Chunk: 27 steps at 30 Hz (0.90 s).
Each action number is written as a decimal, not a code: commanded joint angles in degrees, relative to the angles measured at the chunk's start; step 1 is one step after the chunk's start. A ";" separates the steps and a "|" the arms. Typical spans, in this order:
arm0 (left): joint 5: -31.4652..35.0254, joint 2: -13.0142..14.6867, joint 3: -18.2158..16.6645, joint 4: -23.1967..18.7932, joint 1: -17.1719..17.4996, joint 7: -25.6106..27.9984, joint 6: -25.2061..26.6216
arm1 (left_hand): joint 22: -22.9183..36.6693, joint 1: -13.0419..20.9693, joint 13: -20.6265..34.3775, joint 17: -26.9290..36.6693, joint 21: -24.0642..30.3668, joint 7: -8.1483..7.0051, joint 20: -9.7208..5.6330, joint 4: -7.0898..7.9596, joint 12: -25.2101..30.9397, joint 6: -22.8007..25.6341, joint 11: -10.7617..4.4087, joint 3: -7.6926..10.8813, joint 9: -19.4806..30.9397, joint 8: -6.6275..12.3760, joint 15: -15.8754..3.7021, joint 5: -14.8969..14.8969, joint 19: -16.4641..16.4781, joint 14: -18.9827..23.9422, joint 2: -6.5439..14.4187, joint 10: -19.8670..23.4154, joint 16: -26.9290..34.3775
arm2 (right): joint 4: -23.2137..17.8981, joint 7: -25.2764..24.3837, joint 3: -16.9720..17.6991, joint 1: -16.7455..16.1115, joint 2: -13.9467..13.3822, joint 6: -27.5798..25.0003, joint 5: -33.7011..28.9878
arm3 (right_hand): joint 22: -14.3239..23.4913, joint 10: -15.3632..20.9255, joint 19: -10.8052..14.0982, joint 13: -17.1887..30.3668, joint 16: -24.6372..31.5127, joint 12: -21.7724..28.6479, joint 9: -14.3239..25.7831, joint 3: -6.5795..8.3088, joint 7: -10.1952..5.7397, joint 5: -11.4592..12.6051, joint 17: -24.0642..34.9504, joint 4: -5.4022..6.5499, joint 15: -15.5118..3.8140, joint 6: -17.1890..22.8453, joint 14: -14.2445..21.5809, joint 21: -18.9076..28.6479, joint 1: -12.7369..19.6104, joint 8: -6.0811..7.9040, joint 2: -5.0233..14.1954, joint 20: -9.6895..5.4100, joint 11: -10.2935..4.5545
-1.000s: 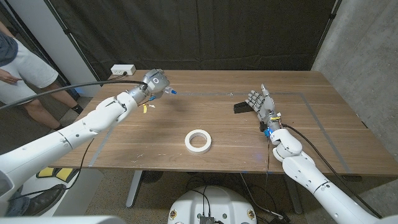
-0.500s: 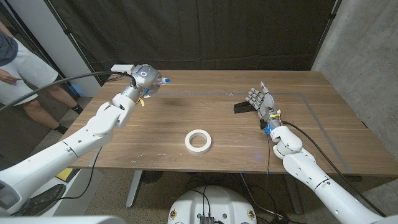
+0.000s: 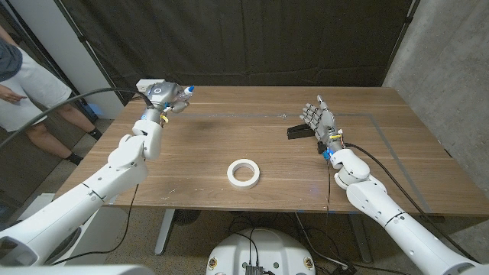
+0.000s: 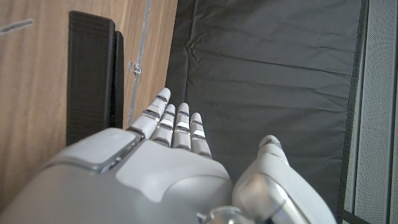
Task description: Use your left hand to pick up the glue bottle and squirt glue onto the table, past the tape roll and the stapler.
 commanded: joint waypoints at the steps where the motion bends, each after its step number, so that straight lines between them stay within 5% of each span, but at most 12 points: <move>1: -15.94 -9.42 -6.44 3.08 0.29 5.19 5.61 | 0.37 -0.48 0.07 -0.02 0.45 3.39 -5.22 9.47 0.10 2.48 -0.46 9.28 0.14 -0.31 -0.20 0.08 0.66 0.85 -0.57 1.11 0.32 | 1.81 0.86 0.46 1.76 0.84 -1.93 2.65 | 0.18 0.48 0.48 0.20 -0.05 0.15 0.27 0.08 0.02 0.00 0.17 -0.52 -0.03 0.51 0.53 -0.14 0.59 0.11 0.39 -0.16 0.00; 5: -18.57 -9.84 -6.94 3.87 0.40 8.06 3.38 | 0.42 0.02 0.07 -0.09 0.43 3.39 -5.03 9.06 0.01 2.03 -0.47 9.57 0.16 -0.55 -0.16 0.15 0.54 0.62 -0.62 0.82 0.13 | 0.10 0.54 -0.68 2.85 -1.55 -4.56 -0.04 | 0.18 0.52 0.45 0.20 -0.06 0.16 0.27 0.12 0.04 0.00 0.16 -0.58 -0.03 0.49 0.53 -0.16 0.71 0.09 0.43 -0.17 -0.03; 18: -25.49 -8.14 -9.89 5.21 2.76 11.59 1.88 | 0.49 0.99 0.10 -0.11 0.26 3.34 -4.74 8.47 -0.08 1.50 -0.17 10.38 0.21 -0.84 -0.05 0.25 0.01 0.12 -0.08 0.30 -0.08 | 1.71 1.47 -2.97 5.03 -0.48 -7.35 -0.45 | 0.18 0.41 0.44 0.20 -0.08 0.09 0.28 0.17 0.10 -0.03 0.16 -0.66 -0.08 0.48 0.50 -0.18 0.87 0.06 0.47 -0.16 -0.06; 27: -27.95 -6.71 -6.78 14.37 -1.29 11.78 -4.75 | 0.51 1.02 0.13 -0.10 0.14 3.30 -4.51 8.37 -0.17 1.02 0.02 10.56 0.24 -1.03 -0.09 0.19 -0.36 -0.45 -0.09 -0.22 -0.23 | 3.85 1.99 -3.24 5.60 0.91 -6.02 -0.55 | 0.18 0.38 0.45 0.21 -0.11 0.07 0.28 0.18 0.05 -0.04 0.16 -0.69 -0.10 0.49 0.45 -0.18 0.93 0.05 0.49 -0.14 0.00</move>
